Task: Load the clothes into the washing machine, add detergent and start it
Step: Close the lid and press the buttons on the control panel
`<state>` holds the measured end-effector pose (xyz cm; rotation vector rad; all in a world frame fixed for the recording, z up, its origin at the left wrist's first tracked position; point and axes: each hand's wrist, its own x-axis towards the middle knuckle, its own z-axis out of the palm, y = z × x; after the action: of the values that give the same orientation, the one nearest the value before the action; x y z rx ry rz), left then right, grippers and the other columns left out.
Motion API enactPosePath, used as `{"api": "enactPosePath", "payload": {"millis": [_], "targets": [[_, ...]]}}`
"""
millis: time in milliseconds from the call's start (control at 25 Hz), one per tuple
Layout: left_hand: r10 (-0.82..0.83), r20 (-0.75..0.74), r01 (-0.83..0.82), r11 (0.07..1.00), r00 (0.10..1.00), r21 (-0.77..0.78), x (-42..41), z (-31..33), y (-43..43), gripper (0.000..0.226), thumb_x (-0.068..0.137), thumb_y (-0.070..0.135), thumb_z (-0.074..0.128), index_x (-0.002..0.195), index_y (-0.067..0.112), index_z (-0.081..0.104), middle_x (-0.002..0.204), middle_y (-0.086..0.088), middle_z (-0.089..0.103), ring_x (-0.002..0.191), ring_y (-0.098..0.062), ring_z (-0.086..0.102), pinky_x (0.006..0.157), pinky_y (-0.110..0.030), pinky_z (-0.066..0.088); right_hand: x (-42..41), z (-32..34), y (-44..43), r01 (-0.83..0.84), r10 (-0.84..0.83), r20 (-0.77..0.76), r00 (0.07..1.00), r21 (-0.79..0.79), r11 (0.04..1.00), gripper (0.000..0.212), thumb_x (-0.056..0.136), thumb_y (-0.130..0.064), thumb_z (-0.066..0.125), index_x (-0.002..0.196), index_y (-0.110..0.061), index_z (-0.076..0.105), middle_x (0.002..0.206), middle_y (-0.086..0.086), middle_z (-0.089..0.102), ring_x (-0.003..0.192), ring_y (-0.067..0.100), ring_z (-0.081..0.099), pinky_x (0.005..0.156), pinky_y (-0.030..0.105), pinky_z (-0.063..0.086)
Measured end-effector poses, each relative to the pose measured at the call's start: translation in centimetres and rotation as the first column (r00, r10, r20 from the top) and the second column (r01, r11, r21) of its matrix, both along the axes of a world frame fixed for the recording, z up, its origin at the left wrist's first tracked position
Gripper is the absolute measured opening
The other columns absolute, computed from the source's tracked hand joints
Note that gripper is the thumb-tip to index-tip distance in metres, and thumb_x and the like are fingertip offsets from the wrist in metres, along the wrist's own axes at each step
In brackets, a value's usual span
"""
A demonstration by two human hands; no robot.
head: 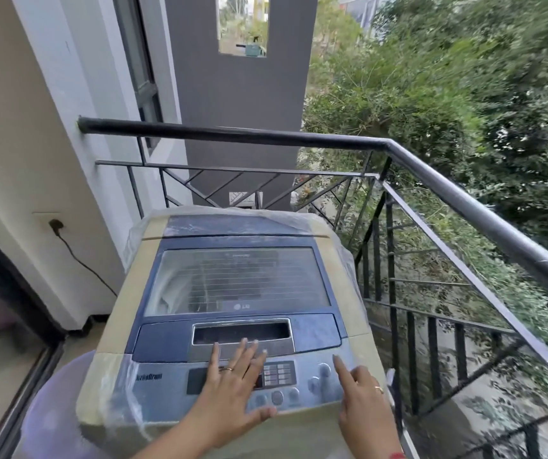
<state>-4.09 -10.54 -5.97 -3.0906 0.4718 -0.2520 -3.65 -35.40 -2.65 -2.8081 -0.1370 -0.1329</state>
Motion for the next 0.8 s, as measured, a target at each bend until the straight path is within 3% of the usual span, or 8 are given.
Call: {"api": "enactPosePath", "payload": {"millis": [40,120,200,320,400,520,680,800], "targets": [[-0.014,0.001,0.014,1.000,1.000,0.011,-0.3,-0.1,0.1,0.089,0.081,0.081,0.027,0.142,0.016,0.038,0.147,-0.004,0.038,0.141,-0.022,0.015,0.099,-0.057,0.019,-0.8,-0.3,-0.3,-0.015,0.012,-0.063,0.998,-0.053,0.998,0.083,0.040,-0.008,0.060,0.119,-0.029,0.053,0.073,-0.005,0.045,0.047,0.015,0.052,0.045,0.021,0.044],[-0.019,-0.023,0.020,1.000,1.000,0.018,-0.6,0.0,0.6,0.092,0.080,0.082,0.028,0.143,0.015,0.037,0.149,-0.005,0.036,0.141,-0.023,0.016,0.100,-0.057,0.018,-1.6,-1.0,-0.5,-0.102,0.089,-0.099,0.991,-0.139,0.985,0.094,0.031,-0.010,0.058,0.122,-0.032,0.050,0.075,-0.006,0.037,0.042,0.011,0.047,0.042,0.007,0.005],[-0.030,-0.050,0.032,0.999,0.998,0.033,-0.8,0.1,1.1,0.094,0.079,0.083,0.029,0.143,0.014,0.038,0.149,-0.006,0.036,0.140,-0.023,0.019,0.100,-0.057,0.018,-1.8,-1.0,-0.2,-0.153,0.134,-0.105,0.985,-0.207,0.966,0.102,0.023,-0.009,0.067,0.121,-0.032,0.054,0.072,-0.006,0.042,0.040,0.011,0.045,0.046,0.015,-0.008],[-0.063,-0.068,0.066,0.997,0.996,0.047,-0.8,0.4,1.7,0.096,0.077,0.084,0.029,0.142,0.014,0.039,0.149,-0.008,0.036,0.139,-0.025,0.022,0.101,-0.057,0.017,-1.8,1.2,1.0,-0.123,0.086,-0.143,0.986,-0.275,0.954,0.102,0.025,-0.008,0.073,0.124,-0.030,0.058,0.070,-0.003,0.052,0.045,0.015,0.050,0.045,0.016,0.000],[-0.071,-0.080,0.074,0.996,0.994,0.043,-0.7,0.7,1.7,0.097,0.077,0.085,0.029,0.142,0.014,0.039,0.149,-0.008,0.036,0.139,-0.025,0.022,0.101,-0.057,0.017,-1.6,2.2,1.1,-0.078,0.027,-0.167,0.986,-0.302,0.950,0.089,0.062,-0.006,0.060,0.141,-0.035,0.031,0.097,0.002,0.054,0.079,0.021,0.058,0.053,0.025,0.026],[-0.085,-0.107,0.089,0.995,0.991,0.038,-0.6,0.9,1.8,0.099,0.077,0.084,0.029,0.144,0.012,0.035,0.150,-0.007,0.033,0.140,-0.024,0.020,0.101,-0.057,0.017,-0.6,2.5,1.1,-0.132,0.069,-0.255,0.965,-0.240,0.962,0.074,0.080,-0.002,0.036,0.142,-0.039,0.017,0.116,0.004,0.045,0.106,0.026,0.048,0.070,0.031,0.031],[-0.078,-0.110,0.080,0.997,0.991,0.007,-0.6,1.3,2.4,0.100,0.077,0.085,0.030,0.146,0.013,0.030,0.152,-0.006,0.029,0.141,-0.023,0.018,0.103,-0.056,0.015,-0.4,1.8,0.3,-0.125,0.101,-0.145,0.984,-0.168,0.978,0.072,0.077,-0.004,0.045,0.141,-0.033,0.031,0.097,-0.003,0.043,0.080,0.018,0.043,0.064,0.025,0.031],[-0.065,-0.117,0.064,0.998,0.991,-0.009,-0.7,1.5,3.2,0.100,0.076,0.085,0.030,0.145,0.013,0.031,0.153,-0.006,0.028,0.141,-0.024,0.018,0.104,-0.056,0.014,-1.0,0.7,0.4,-0.165,0.130,-0.140,0.982,-0.279,0.946,0.085,0.045,-0.009,0.070,0.128,-0.022,0.056,0.076,-0.006,0.052,0.053,0.010,0.043,0.044,0.019,0.023]]}}
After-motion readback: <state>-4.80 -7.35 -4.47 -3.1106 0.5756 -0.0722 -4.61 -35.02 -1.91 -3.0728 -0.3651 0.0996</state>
